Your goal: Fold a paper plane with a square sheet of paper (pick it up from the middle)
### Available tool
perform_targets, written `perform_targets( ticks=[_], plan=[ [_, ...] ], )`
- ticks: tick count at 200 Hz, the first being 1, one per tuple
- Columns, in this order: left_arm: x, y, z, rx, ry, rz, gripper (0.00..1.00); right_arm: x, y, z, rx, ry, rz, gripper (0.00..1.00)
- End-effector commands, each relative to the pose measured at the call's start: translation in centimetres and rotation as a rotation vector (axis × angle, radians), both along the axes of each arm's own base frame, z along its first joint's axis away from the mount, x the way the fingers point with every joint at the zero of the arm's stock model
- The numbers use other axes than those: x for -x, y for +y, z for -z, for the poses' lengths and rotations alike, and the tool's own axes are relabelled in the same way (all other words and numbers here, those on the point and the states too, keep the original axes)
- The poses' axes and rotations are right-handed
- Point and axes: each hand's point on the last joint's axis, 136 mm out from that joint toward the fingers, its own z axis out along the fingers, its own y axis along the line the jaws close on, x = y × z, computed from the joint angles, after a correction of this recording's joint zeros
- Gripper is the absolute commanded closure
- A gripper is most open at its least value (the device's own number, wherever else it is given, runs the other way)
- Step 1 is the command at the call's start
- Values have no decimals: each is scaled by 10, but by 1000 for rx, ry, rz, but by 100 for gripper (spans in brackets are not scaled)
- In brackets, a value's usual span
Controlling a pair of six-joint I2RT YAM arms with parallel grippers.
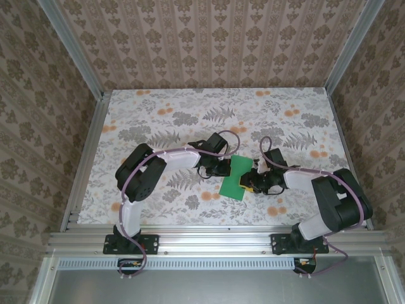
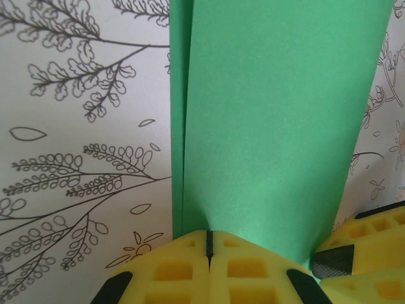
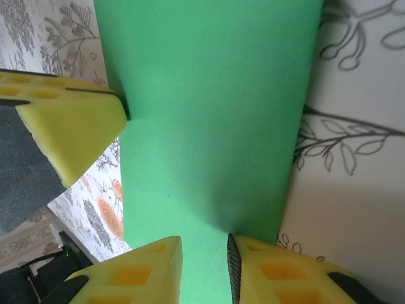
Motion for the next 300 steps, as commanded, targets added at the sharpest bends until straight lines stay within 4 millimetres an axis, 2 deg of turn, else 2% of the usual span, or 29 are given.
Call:
perform_targets(
  ticks=[1,46,62,93,97,112,134,138,161,183,244,270,300],
  plan=[
    [22,21,25,-118,63,22,100,11,-5,10,47,27,9,72],
    [21,21,23,-116,58,20,100,17,10,-20,0,-50,-19,71],
    [21,20,21,-114,56,21,100,22,12,-17,-4,-38,-24,71],
    [21,19,20,-110,56,22,100,35,12,1,-2,6,-39,71],
    [21,18,20,-109,55,22,100,39,11,8,5,34,-41,71],
    [21,20,20,-113,55,23,100,45,11,13,6,52,-48,71],
    [21,20,19,-113,53,22,100,46,10,11,11,50,-40,71],
    [21,20,19,-113,54,20,100,44,12,3,1,20,-40,71],
    [21,20,17,-111,51,20,100,41,15,-13,-17,-22,-42,70],
    [21,20,16,-107,50,19,100,44,19,-20,-30,-33,-56,70],
    [19,17,12,-95,47,7,100,60,14,5,7,49,-65,69],
    [21,17,8,-90,45,-5,100,55,5,-4,79,20,-64,68],
    [24,20,-3,-82,24,-28,100,33,-10,-32,141,-72,-29,63]
  ],
)
